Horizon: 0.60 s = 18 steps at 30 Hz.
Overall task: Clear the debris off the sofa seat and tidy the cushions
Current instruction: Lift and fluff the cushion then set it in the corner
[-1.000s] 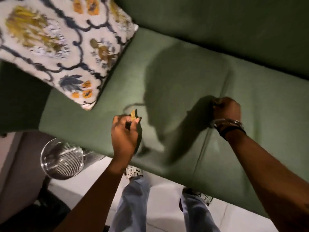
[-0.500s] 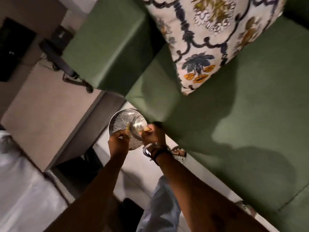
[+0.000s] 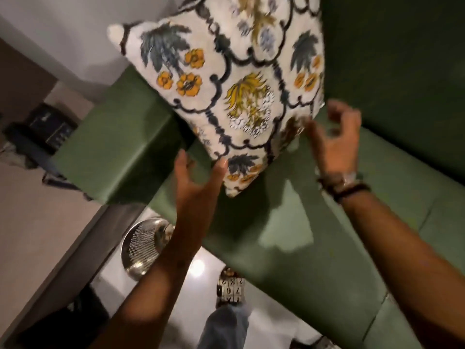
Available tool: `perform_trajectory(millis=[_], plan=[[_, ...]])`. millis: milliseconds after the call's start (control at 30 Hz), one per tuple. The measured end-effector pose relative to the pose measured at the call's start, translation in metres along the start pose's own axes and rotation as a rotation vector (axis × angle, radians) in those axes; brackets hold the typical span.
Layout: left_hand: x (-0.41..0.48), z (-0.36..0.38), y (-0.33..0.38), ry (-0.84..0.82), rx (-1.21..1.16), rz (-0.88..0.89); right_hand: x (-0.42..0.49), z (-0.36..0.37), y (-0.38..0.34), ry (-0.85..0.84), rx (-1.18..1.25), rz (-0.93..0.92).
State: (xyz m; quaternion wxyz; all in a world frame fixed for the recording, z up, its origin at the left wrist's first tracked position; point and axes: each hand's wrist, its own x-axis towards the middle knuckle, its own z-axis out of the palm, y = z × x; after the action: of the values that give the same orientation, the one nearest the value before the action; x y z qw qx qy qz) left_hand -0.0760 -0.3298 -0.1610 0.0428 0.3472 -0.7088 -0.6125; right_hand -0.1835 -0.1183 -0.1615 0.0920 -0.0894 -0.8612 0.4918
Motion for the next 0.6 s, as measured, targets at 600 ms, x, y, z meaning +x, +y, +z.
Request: perform_trajectory(millis=[600], plan=[[0.106,0.086,0.122,-0.549,-0.082,0.356,0.044,-0.069,-0.015,0.18,0.504,0.225]])
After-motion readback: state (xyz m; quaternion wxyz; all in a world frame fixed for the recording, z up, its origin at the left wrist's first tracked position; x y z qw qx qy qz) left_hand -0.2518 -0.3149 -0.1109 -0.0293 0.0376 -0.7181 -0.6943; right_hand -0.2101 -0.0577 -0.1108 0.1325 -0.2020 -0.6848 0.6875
